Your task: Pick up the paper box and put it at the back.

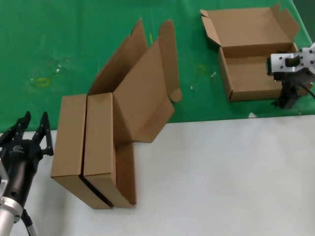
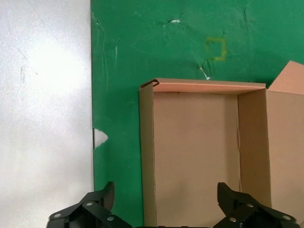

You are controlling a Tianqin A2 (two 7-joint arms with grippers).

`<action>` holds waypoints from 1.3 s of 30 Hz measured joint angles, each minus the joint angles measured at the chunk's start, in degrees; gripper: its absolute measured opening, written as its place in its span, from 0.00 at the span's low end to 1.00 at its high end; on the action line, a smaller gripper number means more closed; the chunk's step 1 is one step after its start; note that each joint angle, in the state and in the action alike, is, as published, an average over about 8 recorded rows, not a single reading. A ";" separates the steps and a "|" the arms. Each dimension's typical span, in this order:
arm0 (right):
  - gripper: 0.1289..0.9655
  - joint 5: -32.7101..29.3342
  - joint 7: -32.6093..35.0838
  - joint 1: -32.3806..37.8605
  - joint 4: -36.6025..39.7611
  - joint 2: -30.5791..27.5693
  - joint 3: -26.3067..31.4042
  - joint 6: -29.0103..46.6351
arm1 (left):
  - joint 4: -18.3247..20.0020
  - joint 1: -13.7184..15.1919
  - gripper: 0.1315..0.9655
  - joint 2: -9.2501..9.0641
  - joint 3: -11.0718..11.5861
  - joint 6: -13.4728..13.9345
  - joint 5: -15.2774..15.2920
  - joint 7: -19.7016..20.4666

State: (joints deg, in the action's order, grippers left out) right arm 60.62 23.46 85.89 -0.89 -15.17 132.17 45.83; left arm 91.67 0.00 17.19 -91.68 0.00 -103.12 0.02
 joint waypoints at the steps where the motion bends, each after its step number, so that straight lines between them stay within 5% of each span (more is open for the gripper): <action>1: 0.65 0.00 0.00 0.00 0.00 0.00 0.00 0.00 | 0.00 0.00 0.13 0.00 0.00 0.00 0.00 0.00; 12: 0.89 0.00 0.00 0.00 0.00 0.00 0.00 0.00 | 0.00 0.00 0.28 0.00 0.00 0.00 0.00 0.00; 27: 0.99 4.37 -2.40 -8.81 -9.32 -0.21 -4.16 -4.71 | 0.00 0.00 0.71 0.00 0.00 0.00 0.00 0.00; 39: 1.00 11.06 -6.10 -22.37 -23.61 -0.53 -10.55 -11.92 | 0.00 0.00 0.89 0.00 0.00 0.00 -0.01 0.00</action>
State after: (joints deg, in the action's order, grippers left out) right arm 71.68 17.36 63.52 -24.50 -15.70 121.62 33.91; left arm 91.67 0.00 17.19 -91.68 0.00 -103.12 0.02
